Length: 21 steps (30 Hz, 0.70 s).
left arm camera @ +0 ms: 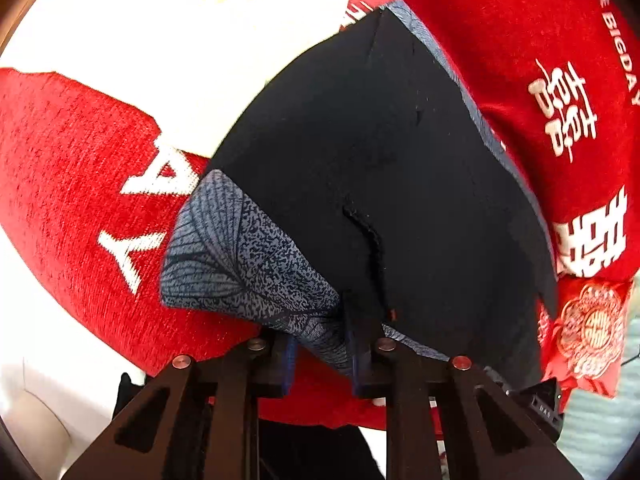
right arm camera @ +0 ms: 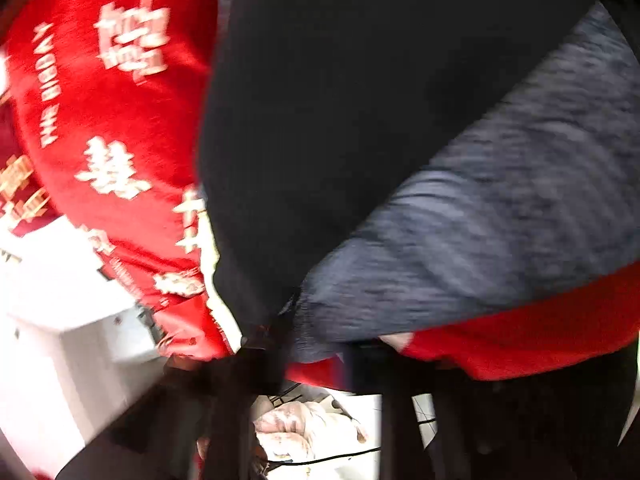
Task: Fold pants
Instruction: 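Lift the cuffs with both grippers and fold them over toward the waistband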
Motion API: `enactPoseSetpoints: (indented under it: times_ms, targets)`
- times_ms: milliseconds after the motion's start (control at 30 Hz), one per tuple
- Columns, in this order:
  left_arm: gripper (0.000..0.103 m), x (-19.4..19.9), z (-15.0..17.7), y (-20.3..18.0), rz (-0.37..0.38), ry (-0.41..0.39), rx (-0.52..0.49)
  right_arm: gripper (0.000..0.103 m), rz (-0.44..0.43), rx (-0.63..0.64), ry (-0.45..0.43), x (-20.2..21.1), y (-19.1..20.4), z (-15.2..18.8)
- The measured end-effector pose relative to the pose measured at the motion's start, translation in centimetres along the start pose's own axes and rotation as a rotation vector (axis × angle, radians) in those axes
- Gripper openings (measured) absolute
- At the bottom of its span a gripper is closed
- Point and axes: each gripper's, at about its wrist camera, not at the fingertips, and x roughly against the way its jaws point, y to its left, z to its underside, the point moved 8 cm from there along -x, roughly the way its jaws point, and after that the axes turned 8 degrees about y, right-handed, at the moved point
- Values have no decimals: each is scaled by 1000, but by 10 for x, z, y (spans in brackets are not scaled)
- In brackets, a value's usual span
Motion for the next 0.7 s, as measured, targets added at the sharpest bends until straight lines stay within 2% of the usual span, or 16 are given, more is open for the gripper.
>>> enactPoseSetpoints:
  times_ms: [100,200,367,467,567,633,700]
  targets:
    - [21,17,-3,-17,-30,-28,-43,9,69,110,42,13,29,4]
    - [21,41,-11,-40,-19,-64,-53,9,83,183,75,31,63,-1]
    - [21,73,-54,-97,-8,-162,-108,10,126,336,112,48,141,-46]
    - [21,74,-101,-131,-18,-225,-150,11,176,407,136,44,175,-94]
    - [21,59,-151,-154,-55,-276,-172,12,223,438,162,23,197,-148]
    - [21,38,-180,-164,-106,-287,-184,12,264,446,186,-1,209,-185]
    - [22,16,-202,-169,-158,-285,-193,12,308,430,206,-20,204,-218]
